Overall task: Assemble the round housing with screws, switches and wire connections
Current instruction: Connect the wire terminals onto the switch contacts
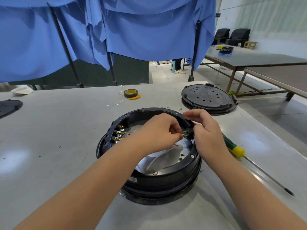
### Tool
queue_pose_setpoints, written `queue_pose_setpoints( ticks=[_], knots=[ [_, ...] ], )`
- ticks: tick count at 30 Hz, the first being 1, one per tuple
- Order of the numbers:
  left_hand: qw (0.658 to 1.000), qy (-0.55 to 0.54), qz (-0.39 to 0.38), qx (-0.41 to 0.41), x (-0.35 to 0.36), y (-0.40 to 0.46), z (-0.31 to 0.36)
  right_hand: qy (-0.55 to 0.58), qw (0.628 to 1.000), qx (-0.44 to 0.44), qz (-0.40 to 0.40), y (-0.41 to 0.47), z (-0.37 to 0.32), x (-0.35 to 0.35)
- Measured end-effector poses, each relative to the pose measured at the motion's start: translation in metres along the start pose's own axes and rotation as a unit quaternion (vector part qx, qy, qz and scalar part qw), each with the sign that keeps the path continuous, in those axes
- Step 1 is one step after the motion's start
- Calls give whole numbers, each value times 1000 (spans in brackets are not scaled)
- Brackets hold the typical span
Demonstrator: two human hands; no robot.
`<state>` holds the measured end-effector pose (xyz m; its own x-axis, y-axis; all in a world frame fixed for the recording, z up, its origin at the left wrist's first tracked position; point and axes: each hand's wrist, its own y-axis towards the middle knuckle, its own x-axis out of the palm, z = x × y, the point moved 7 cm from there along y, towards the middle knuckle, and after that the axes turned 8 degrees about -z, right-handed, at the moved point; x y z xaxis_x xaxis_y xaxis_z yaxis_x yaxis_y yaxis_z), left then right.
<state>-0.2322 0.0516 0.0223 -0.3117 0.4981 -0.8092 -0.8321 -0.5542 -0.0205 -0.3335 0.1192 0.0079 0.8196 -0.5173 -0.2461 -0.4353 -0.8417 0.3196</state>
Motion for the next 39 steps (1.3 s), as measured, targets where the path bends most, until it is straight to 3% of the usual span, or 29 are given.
queue_pose_setpoints(
  ticks=[22,39],
  knots=[
    [999,8,1,33,-1,-5,7,-11,1000,10,7,0,3,0],
    [999,50,10,11,-1,-1,5,-14,1000,7,11,1,3,0]
  ],
)
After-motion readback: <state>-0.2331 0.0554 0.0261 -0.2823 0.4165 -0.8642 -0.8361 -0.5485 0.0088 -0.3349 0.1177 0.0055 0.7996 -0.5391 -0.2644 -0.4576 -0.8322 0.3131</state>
